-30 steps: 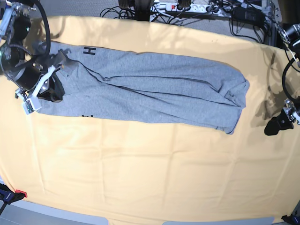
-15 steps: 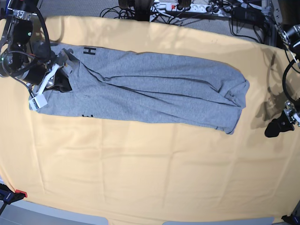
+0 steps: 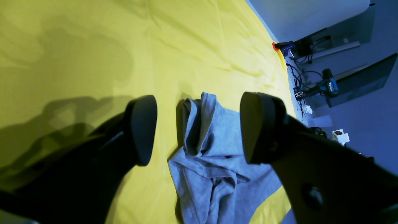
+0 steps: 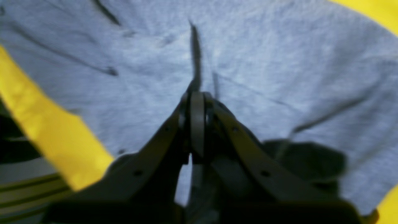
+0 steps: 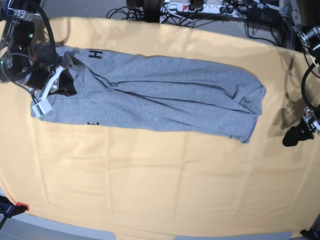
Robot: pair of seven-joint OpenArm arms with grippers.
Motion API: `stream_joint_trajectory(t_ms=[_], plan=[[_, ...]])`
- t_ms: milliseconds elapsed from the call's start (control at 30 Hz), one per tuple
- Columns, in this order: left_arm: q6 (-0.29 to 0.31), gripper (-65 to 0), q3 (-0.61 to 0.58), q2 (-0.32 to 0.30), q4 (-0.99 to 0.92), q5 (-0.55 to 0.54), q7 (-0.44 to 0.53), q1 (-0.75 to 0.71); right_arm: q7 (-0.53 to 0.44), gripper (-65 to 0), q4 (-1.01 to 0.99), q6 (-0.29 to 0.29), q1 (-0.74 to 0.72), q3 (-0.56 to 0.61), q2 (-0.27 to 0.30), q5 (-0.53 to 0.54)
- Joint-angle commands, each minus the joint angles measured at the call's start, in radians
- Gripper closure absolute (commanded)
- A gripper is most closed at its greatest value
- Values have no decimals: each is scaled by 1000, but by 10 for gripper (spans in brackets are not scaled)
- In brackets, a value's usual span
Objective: Layout the t-shirt on the table in an organized manner, then fold the t-shirt properly
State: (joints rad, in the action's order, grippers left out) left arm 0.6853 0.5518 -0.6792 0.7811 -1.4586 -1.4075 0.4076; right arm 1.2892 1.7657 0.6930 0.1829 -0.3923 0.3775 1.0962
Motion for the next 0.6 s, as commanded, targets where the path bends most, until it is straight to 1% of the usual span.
stream_joint_trajectory(t_ms=[0, 100, 200, 300, 333, 433, 467, 533, 567], plan=[[3, -434, 7, -27, 14, -25, 11, 22, 9, 0, 25, 5, -9, -5, 19, 55], [3, -434, 7, -27, 14, -25, 11, 23, 107, 0, 51, 5, -9, -6, 19, 148], [3, -434, 7, -27, 14, -25, 11, 23, 107, 0, 82, 5, -9, -6, 24, 242], [3, -434, 7, -27, 14, -25, 11, 23, 107, 0, 113, 5, -8, -5, 36, 365], [3, -434, 7, -27, 14, -25, 11, 22, 107, 0, 127, 5, -8, -6, 42, 387], [3, -434, 7, -27, 14, -25, 11, 22, 107, 0, 194, 5, -3, -9, 70, 387], [3, -435, 7, -28, 14, -25, 11, 22, 107, 0, 222, 5, -3, -15, 74, 372], [3, -434, 7, -27, 14, -25, 11, 22, 107, 0, 267, 5, 0, -36, 68, 311], [3, -434, 7, -27, 14, -25, 11, 22, 107, 0, 279, 5, 6, -47, 65, 263]])
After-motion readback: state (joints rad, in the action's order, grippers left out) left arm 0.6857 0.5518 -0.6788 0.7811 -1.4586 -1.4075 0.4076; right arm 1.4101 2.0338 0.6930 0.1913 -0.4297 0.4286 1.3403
